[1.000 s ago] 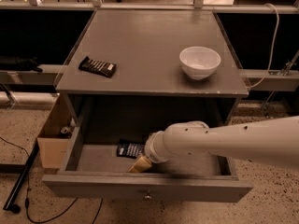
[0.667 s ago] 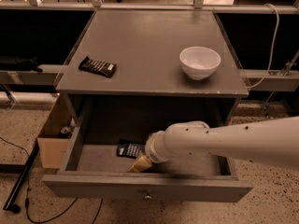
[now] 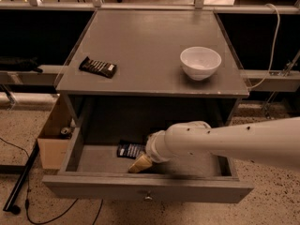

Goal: Pick rxbar blueberry from top drawer and place on counter

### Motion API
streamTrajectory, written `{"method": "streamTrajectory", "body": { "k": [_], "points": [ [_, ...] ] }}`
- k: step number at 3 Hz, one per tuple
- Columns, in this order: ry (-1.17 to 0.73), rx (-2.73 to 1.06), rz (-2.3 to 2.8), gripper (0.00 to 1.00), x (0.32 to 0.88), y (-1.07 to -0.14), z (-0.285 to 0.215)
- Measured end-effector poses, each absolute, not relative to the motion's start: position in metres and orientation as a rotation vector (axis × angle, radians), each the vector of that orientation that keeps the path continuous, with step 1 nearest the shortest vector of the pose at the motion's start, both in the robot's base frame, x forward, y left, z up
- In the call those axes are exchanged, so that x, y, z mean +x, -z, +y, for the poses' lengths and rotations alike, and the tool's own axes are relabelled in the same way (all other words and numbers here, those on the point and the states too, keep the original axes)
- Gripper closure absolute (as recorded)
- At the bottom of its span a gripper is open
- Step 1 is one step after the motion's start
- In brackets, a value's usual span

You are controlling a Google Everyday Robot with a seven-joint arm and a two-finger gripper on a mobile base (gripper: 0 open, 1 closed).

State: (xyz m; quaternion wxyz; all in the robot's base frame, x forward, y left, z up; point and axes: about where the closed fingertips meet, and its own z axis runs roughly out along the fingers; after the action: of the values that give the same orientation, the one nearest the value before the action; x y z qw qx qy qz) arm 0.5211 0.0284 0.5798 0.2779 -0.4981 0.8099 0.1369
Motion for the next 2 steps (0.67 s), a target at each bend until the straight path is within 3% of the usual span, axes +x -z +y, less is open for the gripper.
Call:
{"method": "streamTrajectory", "body": {
  "k": [1, 2],
  "points": [
    [-0.368, -1.337, 2.174, 1.0, 0.521, -0.5954, 0.0276],
    [-0.368, -1.337, 2.174, 1.0, 0.521, -0.5954, 0.0276]
  ]
}}
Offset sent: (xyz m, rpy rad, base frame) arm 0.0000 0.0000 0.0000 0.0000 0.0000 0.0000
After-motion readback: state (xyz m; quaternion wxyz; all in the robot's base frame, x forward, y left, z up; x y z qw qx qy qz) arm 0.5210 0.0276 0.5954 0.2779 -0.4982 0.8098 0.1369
